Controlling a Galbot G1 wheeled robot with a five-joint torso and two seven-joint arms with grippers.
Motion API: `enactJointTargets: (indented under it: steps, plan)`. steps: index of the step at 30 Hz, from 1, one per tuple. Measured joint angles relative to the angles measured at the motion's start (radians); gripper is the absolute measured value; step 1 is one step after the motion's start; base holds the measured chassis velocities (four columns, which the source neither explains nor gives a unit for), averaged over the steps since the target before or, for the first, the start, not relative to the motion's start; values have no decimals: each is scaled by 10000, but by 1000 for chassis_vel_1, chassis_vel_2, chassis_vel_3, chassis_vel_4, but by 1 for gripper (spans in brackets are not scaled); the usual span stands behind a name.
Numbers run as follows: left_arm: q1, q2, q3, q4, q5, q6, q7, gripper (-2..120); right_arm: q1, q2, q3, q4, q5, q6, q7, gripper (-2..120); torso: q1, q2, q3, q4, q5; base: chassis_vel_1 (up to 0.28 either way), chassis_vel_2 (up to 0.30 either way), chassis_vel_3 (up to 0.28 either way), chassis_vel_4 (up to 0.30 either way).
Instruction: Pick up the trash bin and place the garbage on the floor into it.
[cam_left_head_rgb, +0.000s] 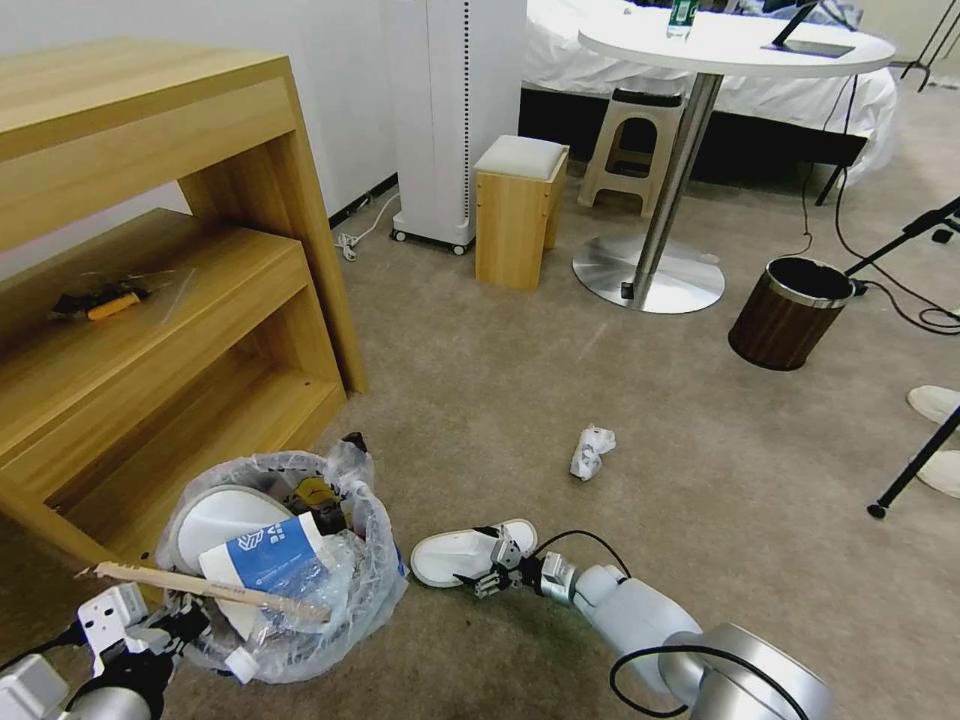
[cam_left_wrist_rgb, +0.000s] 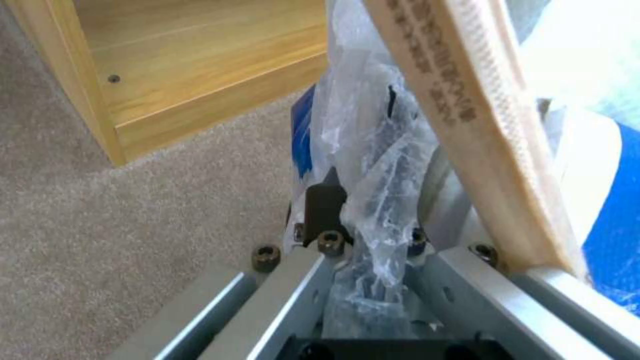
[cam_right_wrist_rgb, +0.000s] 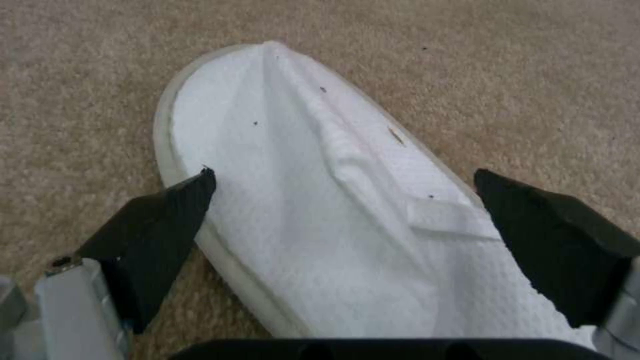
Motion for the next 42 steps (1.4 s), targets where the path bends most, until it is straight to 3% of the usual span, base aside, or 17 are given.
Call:
enactJointTargets:
  steps: [29, 40, 42]
  plan:
    - [159, 6, -88, -111, -80, -75, -77, 0, 124, 494, 161, -382, -844, -290, 689, 88, 0, 0, 0, 1, 0, 0, 0, 0, 0]
    - [64, 15, -34, -111, -57, -118, -81, 0, 72, 397, 197, -342, -864, -22, 651, 43, 0, 0, 0, 1, 1, 0, 0, 0, 0]
    - [60, 2, -20, -111, -53, -118, -81, 0, 73, 372, 200, -327, -863, 5, 649, 40, 0, 0, 0, 0, 1, 0, 0, 0, 0]
